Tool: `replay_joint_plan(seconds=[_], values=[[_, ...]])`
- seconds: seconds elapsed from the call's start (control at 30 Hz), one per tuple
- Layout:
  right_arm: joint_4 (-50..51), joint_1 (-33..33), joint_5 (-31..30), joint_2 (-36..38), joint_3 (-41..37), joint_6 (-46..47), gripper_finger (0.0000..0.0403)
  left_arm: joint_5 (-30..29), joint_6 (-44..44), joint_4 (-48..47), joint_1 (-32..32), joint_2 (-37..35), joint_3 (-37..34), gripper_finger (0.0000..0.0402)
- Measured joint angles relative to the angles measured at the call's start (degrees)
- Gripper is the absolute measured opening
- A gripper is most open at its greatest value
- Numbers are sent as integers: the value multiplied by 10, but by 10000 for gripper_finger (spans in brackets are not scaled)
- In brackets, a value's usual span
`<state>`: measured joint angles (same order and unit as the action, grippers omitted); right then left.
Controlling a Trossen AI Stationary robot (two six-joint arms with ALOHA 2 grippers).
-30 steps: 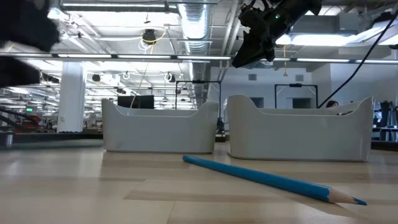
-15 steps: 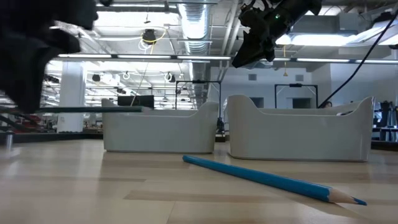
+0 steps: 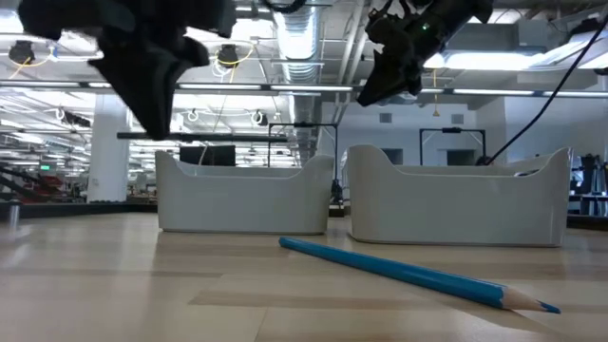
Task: Sort pens & pencils
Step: Put the green pencil into the left gray bin
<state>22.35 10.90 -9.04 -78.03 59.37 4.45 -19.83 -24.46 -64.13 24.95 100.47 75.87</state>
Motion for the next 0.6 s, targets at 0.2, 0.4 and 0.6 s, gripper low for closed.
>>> replay_joint_plan(seconds=[0.2, 0.4, 0.6], values=[[20, 1, 0, 0, 0, -4, 95, 13, 80, -27, -28, 0, 51, 10], [48, 0, 0, 0, 0, -4, 95, -11, 158, -39, -68, -1, 83, 10], [92, 0, 0, 0, 0, -4, 95, -10, 237, -49, -125, -1, 83, 10]])
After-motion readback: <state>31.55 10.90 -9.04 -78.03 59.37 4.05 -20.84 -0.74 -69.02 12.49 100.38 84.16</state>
